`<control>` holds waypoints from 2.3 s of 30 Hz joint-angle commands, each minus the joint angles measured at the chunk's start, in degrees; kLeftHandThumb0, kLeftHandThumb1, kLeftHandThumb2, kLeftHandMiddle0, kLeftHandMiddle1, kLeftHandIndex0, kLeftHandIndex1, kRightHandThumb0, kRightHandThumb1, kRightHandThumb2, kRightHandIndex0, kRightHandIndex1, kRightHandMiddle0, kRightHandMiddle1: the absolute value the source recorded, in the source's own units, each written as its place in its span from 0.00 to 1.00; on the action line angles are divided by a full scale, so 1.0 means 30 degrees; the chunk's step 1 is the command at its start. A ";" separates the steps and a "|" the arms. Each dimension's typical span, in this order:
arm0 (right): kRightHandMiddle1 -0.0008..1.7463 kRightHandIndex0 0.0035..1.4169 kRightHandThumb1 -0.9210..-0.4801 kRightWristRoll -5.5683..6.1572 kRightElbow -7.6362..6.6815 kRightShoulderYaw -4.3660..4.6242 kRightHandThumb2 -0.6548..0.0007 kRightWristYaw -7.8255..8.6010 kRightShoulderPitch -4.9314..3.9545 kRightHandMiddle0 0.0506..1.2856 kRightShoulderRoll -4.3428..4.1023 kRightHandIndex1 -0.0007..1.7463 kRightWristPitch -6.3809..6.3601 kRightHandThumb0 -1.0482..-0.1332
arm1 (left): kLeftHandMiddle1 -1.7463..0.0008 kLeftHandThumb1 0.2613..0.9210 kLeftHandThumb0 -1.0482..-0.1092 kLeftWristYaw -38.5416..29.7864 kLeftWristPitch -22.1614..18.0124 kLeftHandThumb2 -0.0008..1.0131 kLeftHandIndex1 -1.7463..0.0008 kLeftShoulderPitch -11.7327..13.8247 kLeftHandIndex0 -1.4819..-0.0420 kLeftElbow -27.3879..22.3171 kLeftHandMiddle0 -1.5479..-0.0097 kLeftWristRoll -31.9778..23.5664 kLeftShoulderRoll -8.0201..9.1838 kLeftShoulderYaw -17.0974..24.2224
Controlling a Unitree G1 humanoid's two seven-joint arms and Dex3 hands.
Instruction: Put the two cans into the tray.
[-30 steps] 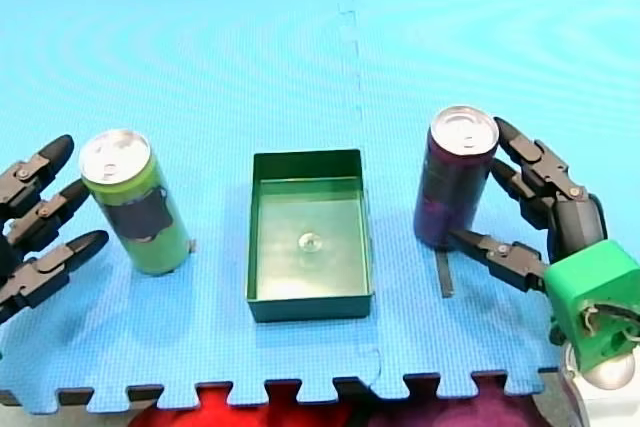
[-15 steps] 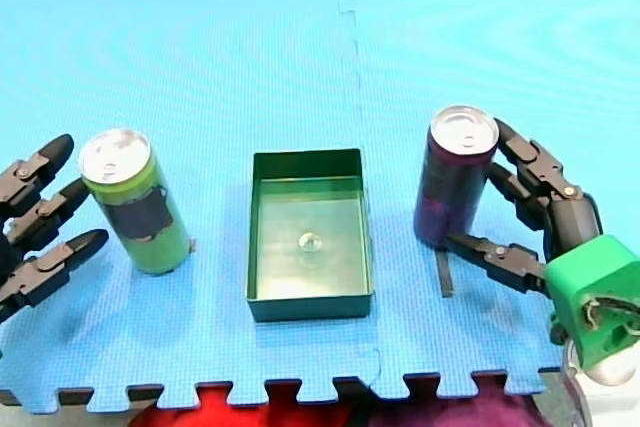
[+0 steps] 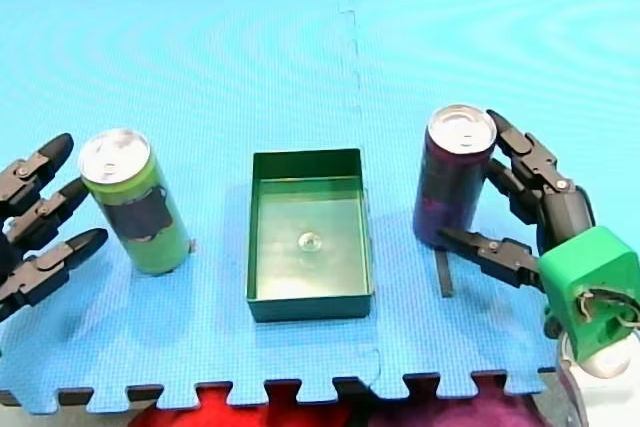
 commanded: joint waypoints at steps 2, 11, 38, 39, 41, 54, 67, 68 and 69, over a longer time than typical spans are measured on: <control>0.00 0.35 0.70 0.0464 0.0242 -0.0168 1.00 0.0264 -0.0214 0.28 0.0153 0.00 -0.0064 0.45 | 1.00 0.87 0.00 -0.0039 0.0077 0.00 1.00 0.0020 0.74 -0.0077 0.71 -0.0083 0.0188 0.0089; 0.00 0.36 0.70 0.1524 0.1302 -0.0627 1.00 0.1106 -0.0770 0.29 0.0706 0.00 -0.0355 0.45 | 1.00 0.88 0.00 -0.0401 0.0233 0.00 1.00 0.0080 0.75 -0.0166 0.71 -0.0298 0.0394 0.0265; 0.00 0.38 0.67 0.0683 0.3185 -0.0569 1.00 0.0547 -0.1679 0.33 0.0910 0.00 -0.1382 0.36 | 1.00 0.88 0.00 -0.1385 0.0183 0.00 1.00 0.0108 0.75 -0.0151 0.71 -0.0919 0.0602 0.0584; 0.00 0.38 0.67 0.0651 0.3292 -0.0567 1.00 0.0509 -0.1737 0.33 0.0921 0.00 -0.1372 0.35 | 1.00 0.88 0.00 -0.1468 0.0170 0.00 1.00 0.0123 0.75 -0.0165 0.71 -0.0966 0.0603 0.0608; 0.00 0.38 0.67 0.0600 0.3512 -0.0561 1.00 0.0441 -0.1861 0.33 0.0951 0.00 -0.1387 0.35 | 1.00 0.89 0.00 -0.1595 0.0149 0.00 1.00 0.0147 0.75 -0.0198 0.71 -0.1016 0.0615 0.0650; 0.00 0.38 0.67 0.0482 0.4132 -0.0514 1.00 0.0165 -0.2283 0.34 0.1006 0.00 -0.1541 0.36 | 0.99 0.90 0.00 -0.2065 -0.0002 0.01 0.99 0.0315 0.73 -0.0492 0.70 -0.1257 0.0638 0.0806; 0.00 0.39 0.66 0.0451 0.4854 -0.0575 1.00 -0.0067 -0.2866 0.33 0.1016 0.00 -0.1643 0.37 | 0.99 0.92 0.00 -0.2053 0.0178 0.01 0.99 0.0684 0.73 -0.1241 0.69 -0.1213 0.0724 0.0779; 0.00 0.39 0.66 0.0459 0.4873 -0.0584 1.00 -0.0060 -0.2899 0.32 0.1006 0.00 -0.1640 0.37 | 0.99 0.92 0.00 -0.2057 0.0192 0.01 0.99 0.0697 0.73 -0.1270 0.69 -0.1213 0.0723 0.0775; 0.00 0.39 0.66 0.0462 0.4883 -0.0591 1.00 -0.0056 -0.2941 0.32 0.0992 0.00 -0.1635 0.37 | 0.99 0.93 0.00 -0.2067 0.0214 0.01 0.99 0.0708 0.73 -0.1306 0.69 -0.1216 0.0725 0.0769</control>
